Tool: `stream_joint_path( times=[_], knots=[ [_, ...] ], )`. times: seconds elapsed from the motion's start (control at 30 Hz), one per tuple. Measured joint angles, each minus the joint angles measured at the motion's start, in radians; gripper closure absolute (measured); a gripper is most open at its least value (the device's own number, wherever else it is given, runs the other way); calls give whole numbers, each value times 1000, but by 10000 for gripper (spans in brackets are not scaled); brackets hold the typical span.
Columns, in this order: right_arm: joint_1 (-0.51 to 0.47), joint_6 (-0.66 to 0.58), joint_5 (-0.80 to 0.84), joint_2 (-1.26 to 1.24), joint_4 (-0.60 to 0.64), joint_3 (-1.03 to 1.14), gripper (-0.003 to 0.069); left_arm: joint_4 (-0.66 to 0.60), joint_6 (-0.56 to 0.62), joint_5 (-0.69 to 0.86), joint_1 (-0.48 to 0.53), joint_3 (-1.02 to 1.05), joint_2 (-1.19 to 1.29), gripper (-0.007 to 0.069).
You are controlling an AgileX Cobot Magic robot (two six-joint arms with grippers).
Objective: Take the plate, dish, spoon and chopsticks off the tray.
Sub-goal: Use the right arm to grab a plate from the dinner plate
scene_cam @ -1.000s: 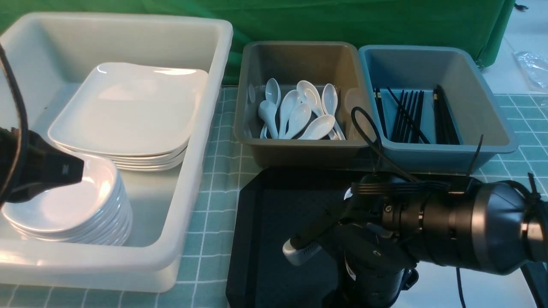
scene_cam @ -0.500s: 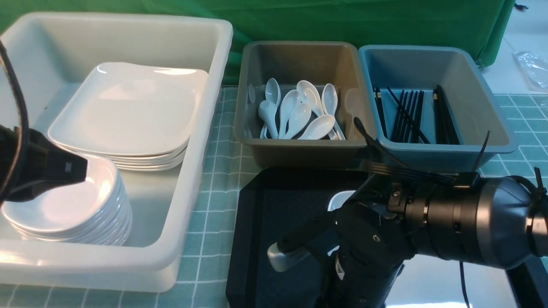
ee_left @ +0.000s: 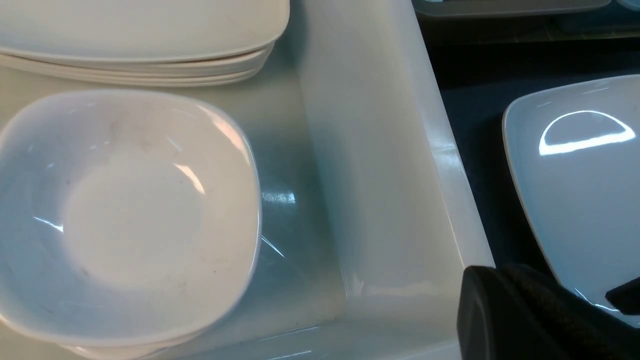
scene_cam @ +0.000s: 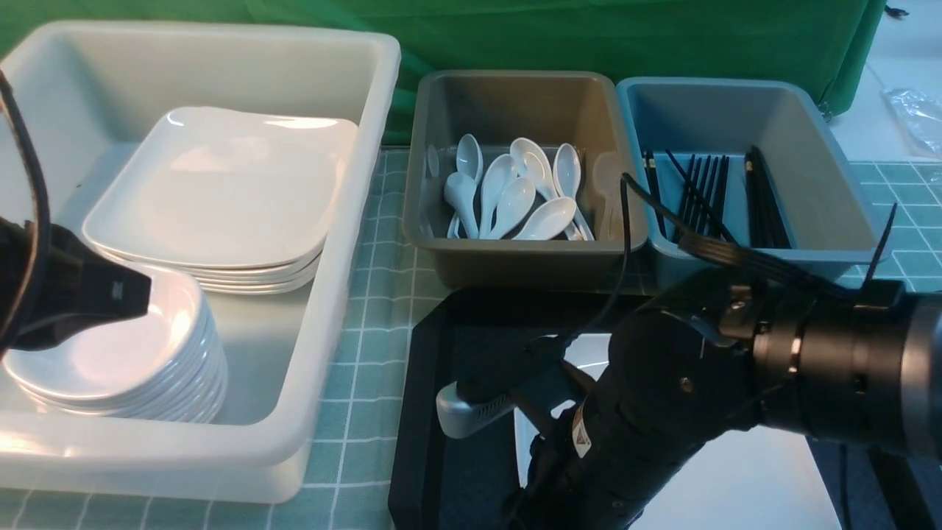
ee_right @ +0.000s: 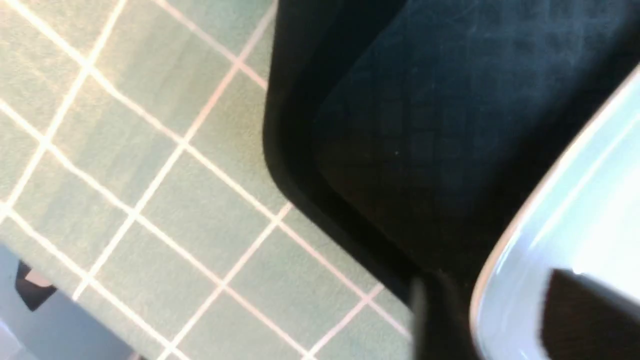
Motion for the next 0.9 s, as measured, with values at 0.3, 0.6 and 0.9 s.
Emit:
stream_joint_path(
  times=[0.3,0.6,0.9],
  knots=[
    [-255,90,62,-175,-217,-39,132,-27,0,0,0,0,0,624],
    [-616,7,52,-78,-191,-12,136,-49,1,0,0,0,0,624],
    [-677,-33,-85,44,-175,-9,136,-49,4,0,0,0,0,624]
  ],
)
